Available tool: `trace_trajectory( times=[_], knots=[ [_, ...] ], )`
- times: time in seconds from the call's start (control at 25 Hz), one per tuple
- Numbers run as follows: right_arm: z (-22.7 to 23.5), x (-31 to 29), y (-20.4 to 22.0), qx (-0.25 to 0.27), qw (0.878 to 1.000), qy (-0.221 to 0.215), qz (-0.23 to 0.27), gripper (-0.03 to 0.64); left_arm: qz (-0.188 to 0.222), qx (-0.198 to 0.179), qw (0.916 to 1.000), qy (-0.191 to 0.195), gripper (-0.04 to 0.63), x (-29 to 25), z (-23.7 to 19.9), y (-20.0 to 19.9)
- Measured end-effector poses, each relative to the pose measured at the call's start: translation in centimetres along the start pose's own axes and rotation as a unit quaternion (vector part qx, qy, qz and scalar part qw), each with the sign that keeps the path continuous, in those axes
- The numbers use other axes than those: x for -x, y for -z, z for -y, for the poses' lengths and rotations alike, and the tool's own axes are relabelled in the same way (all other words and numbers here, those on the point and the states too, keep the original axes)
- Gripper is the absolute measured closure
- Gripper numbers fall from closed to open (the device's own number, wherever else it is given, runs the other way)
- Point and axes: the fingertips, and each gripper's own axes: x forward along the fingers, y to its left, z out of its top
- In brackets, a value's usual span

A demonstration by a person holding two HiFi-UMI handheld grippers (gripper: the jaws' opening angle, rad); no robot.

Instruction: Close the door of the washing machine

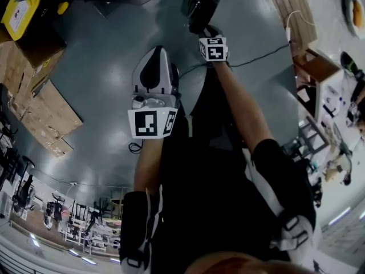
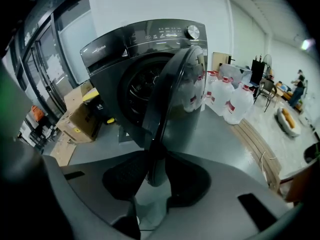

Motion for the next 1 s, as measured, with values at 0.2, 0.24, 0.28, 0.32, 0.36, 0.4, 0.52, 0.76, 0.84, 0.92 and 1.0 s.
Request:
trace_trajectory(
  times=[0.2,0.24,0.28,0.32,0.36,0.4,0.52,0.76,0.84,0.92,1.0],
  knots=[
    [-1.8,-0.8,-1.0,-0.009,1.000,0.006,0.012,0.509,0.001,0.000,1.0000,0.005,0.591,0.1,-2.5,-0.4],
    [-2.2,-1.0,-1.2,-0.011,1.000,0.006,0.013,0.508,0.001,0.000,1.0000,0.006,0.591,0.1,-3.0,-0.5],
    [-2.7,-1.1,-1.5,-0.013,1.000,0.005,0.015,0.508,0.001,-0.001,1.0000,0.008,0.590,0.2,-3.5,-0.6],
    [-3.3,-1.3,-1.7,-0.015,1.000,0.005,0.016,0.506,0.002,-0.002,1.0000,0.009,0.591,0.2,-4.1,-0.8],
    [-3.8,-1.5,-2.0,-0.017,1.000,0.004,0.017,0.506,0.003,-0.003,0.9999,0.010,0.591,0.2,-4.6,-1.0],
    [-4.3,-1.8,-2.3,-0.019,1.000,0.003,0.018,0.506,0.004,-0.003,0.9999,0.010,0.591,0.2,-5.1,-1.1],
    [-5.6,-2.5,-3.3,-0.024,0.999,-0.001,0.022,0.504,0.005,-0.003,1.0000,0.007,0.591,-0.1,-6.5,-1.5],
    [-8.1,-3.8,-5.1,-0.039,0.999,-0.008,0.025,0.499,0.004,0.002,1.0000,0.005,0.591,-0.5,-9.3,-1.5],
    [-9.0,-4.3,-5.8,-0.043,0.999,-0.010,0.027,0.497,0.004,0.001,1.0000,0.002,0.591,-0.8,-10.3,-1.4],
    [-9.8,-4.7,-6.5,-0.046,0.998,-0.011,0.028,0.495,0.004,0.003,1.0000,0.000,0.591,-1.0,-11.1,-1.3],
    [-10.3,-5.0,-7.0,-0.052,0.998,-0.010,0.029,0.494,0.004,0.005,1.0000,-0.003,0.591,-1.1,-11.7,-1.3]
  ],
)
